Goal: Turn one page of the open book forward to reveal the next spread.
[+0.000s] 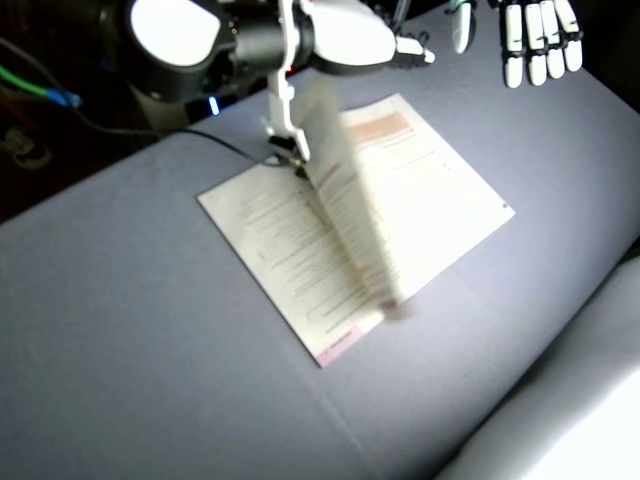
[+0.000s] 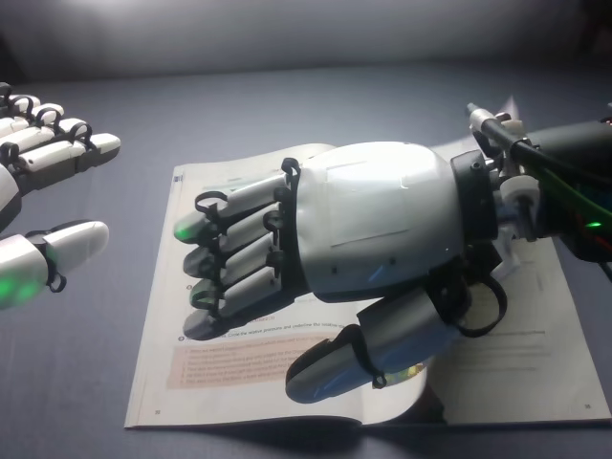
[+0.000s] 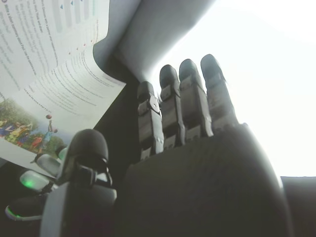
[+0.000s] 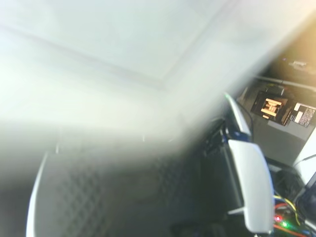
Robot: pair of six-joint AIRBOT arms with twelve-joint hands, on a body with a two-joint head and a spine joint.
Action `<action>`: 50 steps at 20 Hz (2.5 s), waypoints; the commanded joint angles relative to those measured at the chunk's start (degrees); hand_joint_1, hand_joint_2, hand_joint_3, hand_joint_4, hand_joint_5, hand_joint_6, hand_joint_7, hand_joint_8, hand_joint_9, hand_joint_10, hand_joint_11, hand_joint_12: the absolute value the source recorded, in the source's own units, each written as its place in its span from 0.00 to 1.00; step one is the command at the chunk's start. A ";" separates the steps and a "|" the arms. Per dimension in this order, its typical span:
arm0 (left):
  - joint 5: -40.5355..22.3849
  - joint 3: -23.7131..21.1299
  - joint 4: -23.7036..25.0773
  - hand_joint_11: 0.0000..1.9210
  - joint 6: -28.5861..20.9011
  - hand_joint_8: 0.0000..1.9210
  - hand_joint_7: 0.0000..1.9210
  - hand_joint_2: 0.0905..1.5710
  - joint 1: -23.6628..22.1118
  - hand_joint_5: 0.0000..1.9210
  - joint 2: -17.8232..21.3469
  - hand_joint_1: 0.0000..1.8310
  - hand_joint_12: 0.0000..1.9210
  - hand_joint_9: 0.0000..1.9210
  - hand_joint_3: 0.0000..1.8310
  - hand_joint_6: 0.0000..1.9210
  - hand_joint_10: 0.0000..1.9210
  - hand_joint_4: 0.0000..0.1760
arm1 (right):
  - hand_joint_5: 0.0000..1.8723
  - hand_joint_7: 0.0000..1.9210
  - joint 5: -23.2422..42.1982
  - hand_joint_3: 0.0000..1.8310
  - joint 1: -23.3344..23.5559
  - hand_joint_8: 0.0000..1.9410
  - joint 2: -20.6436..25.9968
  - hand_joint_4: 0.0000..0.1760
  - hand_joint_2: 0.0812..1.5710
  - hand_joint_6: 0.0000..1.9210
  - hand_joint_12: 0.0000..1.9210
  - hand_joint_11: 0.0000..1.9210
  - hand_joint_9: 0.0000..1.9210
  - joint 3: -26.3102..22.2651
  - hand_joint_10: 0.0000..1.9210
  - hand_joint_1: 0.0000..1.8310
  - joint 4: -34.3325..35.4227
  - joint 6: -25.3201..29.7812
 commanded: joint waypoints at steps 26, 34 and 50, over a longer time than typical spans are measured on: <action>-8.46 -1.75 -1.11 0.00 -0.12 0.00 0.15 0.88 2.05 0.15 1.65 0.00 0.22 0.12 0.00 0.00 0.00 0.43 | 0.11 0.09 -11.97 0.00 -9.82 0.00 21.90 0.00 0.81 0.00 0.04 0.00 0.04 -4.22 0.00 0.00 7.28 0.04; -8.08 -1.74 -1.07 0.00 -0.12 0.00 0.14 0.87 2.33 0.14 1.63 0.00 0.18 0.11 0.00 0.00 0.00 0.41 | 0.00 0.00 -16.27 0.00 -14.89 0.00 25.08 0.00 0.78 0.00 0.00 0.00 0.00 -5.02 0.00 0.00 7.18 0.04; -7.65 -1.61 -0.99 0.00 -0.12 0.00 0.14 0.86 2.35 0.14 1.27 0.00 0.19 0.11 0.00 0.00 0.00 0.33 | 0.00 0.00 -20.67 0.00 -21.44 0.00 25.55 0.00 0.78 0.00 0.00 0.01 0.00 -5.05 0.00 0.00 7.50 0.04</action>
